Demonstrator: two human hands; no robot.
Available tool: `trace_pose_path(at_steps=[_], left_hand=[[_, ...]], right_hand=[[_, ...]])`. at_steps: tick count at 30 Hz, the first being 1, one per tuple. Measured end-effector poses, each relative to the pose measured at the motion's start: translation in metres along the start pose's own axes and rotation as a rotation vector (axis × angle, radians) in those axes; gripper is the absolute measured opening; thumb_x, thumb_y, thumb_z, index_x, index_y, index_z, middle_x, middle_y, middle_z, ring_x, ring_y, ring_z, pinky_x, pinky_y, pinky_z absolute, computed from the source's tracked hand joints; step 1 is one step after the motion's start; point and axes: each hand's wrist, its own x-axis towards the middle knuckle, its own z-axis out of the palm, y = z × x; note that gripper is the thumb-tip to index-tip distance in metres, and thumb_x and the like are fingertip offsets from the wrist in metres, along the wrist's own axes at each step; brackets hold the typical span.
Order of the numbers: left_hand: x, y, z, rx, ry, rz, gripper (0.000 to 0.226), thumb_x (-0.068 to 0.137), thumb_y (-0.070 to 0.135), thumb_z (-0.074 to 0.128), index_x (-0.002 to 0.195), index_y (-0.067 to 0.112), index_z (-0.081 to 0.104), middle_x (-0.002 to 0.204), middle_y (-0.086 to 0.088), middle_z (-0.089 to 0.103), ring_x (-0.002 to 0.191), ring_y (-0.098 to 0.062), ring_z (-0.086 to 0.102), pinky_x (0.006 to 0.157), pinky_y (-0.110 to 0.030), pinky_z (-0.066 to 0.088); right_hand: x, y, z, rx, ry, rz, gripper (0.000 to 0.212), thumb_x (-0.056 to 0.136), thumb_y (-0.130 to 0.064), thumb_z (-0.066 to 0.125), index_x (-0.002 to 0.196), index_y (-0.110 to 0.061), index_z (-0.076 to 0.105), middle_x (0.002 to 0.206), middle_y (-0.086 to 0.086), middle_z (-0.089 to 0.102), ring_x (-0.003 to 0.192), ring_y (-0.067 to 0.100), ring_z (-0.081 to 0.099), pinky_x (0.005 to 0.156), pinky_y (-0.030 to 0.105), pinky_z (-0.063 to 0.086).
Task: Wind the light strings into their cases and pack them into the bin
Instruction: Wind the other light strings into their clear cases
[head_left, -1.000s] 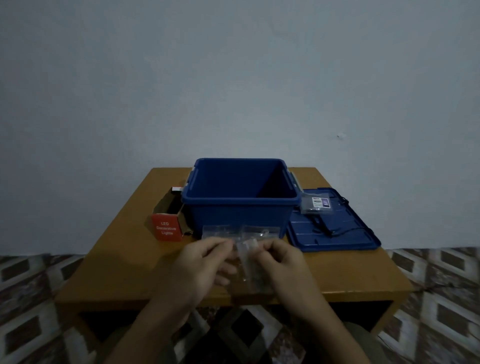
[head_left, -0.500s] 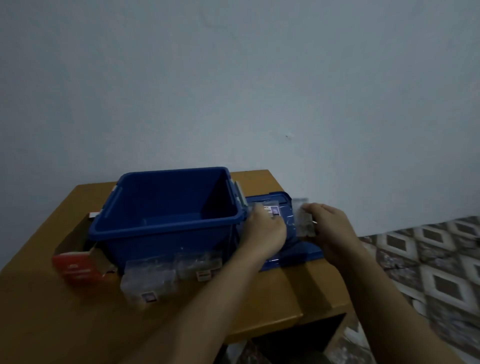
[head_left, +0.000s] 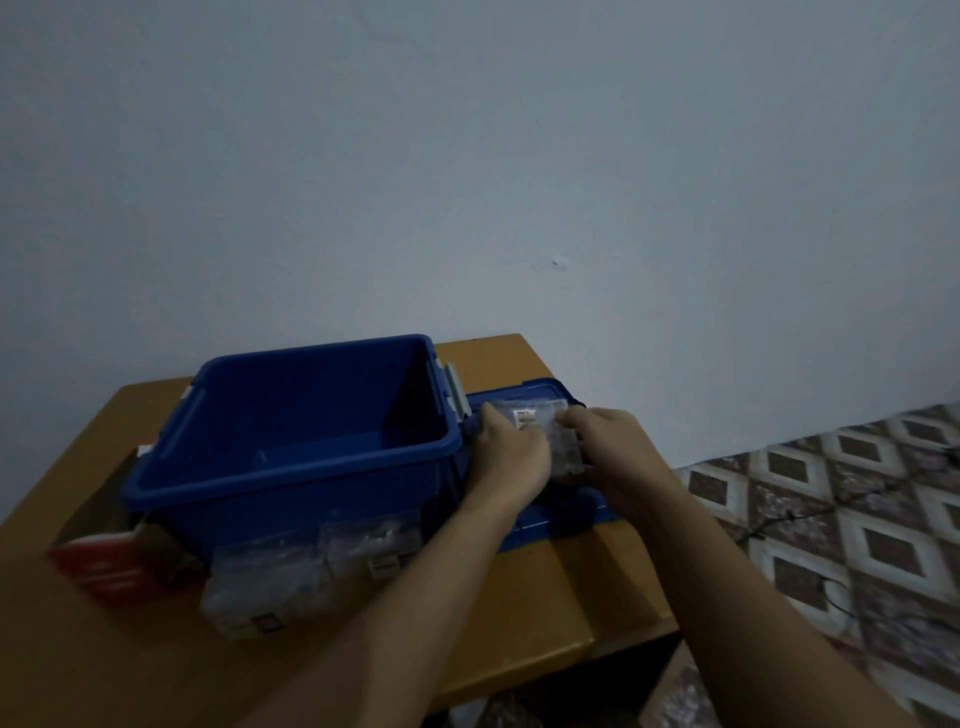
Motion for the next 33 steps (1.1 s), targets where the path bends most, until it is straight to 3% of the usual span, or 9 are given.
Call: trace_pose_path(at_steps=[3, 6, 9, 12, 17, 19, 22, 27, 33], left_hand=[[-0.020, 0.002, 0.001, 0.045, -0.021, 0.121, 0.059, 0.102, 0.029, 0.042, 0.155, 0.019, 0.020, 0.160, -0.005, 0.029, 0.138, -0.029, 0.040, 0.110, -0.048, 0.042], [-0.048, 0.004, -0.005, 0.070, -0.002, 0.225, 0.061, 0.104, 0.028, 0.044, 0.158, 0.021, 0.016, 0.164, 0.001, 0.018, 0.144, -0.024, 0.032, 0.114, -0.038, 0.037], [-0.076, -0.003, -0.012, -0.004, 0.040, 0.238, 0.065, 0.105, 0.024, 0.046, 0.159, 0.026, 0.011, 0.164, 0.008, 0.014, 0.145, -0.016, 0.029, 0.110, -0.027, 0.037], [-0.102, -0.020, -0.022, -0.126, 0.080, 0.243, 0.062, 0.104, 0.021, 0.048, 0.157, 0.032, 0.018, 0.158, 0.014, 0.023, 0.139, -0.007, 0.035, 0.096, -0.010, 0.041], [-0.127, -0.055, -0.055, -0.238, 0.181, 0.249, 0.052, 0.102, 0.015, 0.052, 0.147, 0.036, 0.037, 0.135, 0.018, 0.040, 0.120, 0.005, 0.046, 0.103, -0.016, 0.041], [-0.131, -0.072, -0.076, -0.217, 0.225, 0.234, 0.045, 0.101, 0.017, 0.053, 0.141, 0.036, 0.045, 0.130, 0.018, 0.043, 0.111, 0.012, 0.048, 0.091, -0.007, 0.042], [-0.137, -0.103, -0.106, -0.222, 0.247, 0.207, 0.036, 0.101, 0.020, 0.054, 0.130, 0.040, 0.051, 0.125, 0.023, 0.050, 0.105, 0.018, 0.048, 0.075, 0.000, 0.043], [-0.142, -0.152, -0.139, -0.222, 0.267, 0.192, 0.028, 0.098, 0.023, 0.060, 0.109, 0.048, 0.056, 0.112, 0.022, 0.061, 0.110, 0.005, 0.059, 0.089, -0.019, 0.050], [-0.135, -0.179, -0.161, 0.036, 0.248, 0.372, 0.042, 0.099, 0.015, 0.058, 0.127, 0.046, 0.055, 0.115, 0.026, 0.056, 0.114, 0.003, 0.057, 0.091, -0.017, 0.049]], right_hand=[[-0.024, 0.001, -0.012, 0.008, 0.071, -0.064, 0.022, 0.094, -0.018, 0.060, 0.098, 0.001, 0.071, 0.096, 0.023, 0.073, 0.078, 0.030, 0.071, 0.060, 0.037, 0.059], [-0.053, 0.002, -0.020, 0.014, 0.119, -0.090, 0.019, 0.095, -0.021, 0.061, 0.094, -0.005, 0.072, 0.096, 0.018, 0.074, 0.088, 0.034, 0.072, 0.075, 0.049, 0.060], [-0.085, 0.003, -0.022, 0.015, 0.114, -0.092, 0.018, 0.097, -0.023, 0.059, 0.097, -0.007, 0.069, 0.099, 0.014, 0.072, 0.091, 0.031, 0.070, 0.080, 0.051, 0.060], [-0.112, 0.008, -0.019, 0.010, 0.113, -0.111, 0.019, 0.095, -0.025, 0.060, 0.096, -0.008, 0.068, 0.097, 0.013, 0.071, 0.090, 0.031, 0.069, 0.076, 0.049, 0.061], [-0.141, 0.022, 0.007, 0.011, 0.053, -0.134, 0.017, 0.093, -0.024, 0.065, 0.087, -0.008, 0.069, 0.078, 0.009, 0.073, 0.068, 0.021, 0.071, 0.054, 0.033, 0.055], [-0.150, 0.028, 0.024, -0.010, -0.032, -0.156, 0.020, 0.091, -0.025, 0.066, 0.085, -0.006, 0.068, 0.073, 0.008, 0.072, 0.062, 0.019, 0.068, 0.052, 0.029, 0.053], [-0.158, 0.038, 0.050, -0.059, -0.177, -0.148, 0.020, 0.089, -0.027, 0.066, 0.086, -0.007, 0.069, 0.078, 0.009, 0.073, 0.071, 0.023, 0.070, 0.061, 0.035, 0.056], [-0.163, 0.048, 0.082, -0.140, -0.329, -0.175, 0.016, 0.094, -0.021, 0.064, 0.088, -0.007, 0.069, 0.082, 0.010, 0.074, 0.076, 0.025, 0.071, 0.064, 0.030, 0.059], [-0.163, 0.052, 0.098, -0.290, -0.363, -0.277, 0.017, 0.093, -0.031, 0.065, 0.085, -0.017, 0.068, 0.078, -0.002, 0.072, 0.072, 0.015, 0.068, 0.063, 0.028, 0.054]])
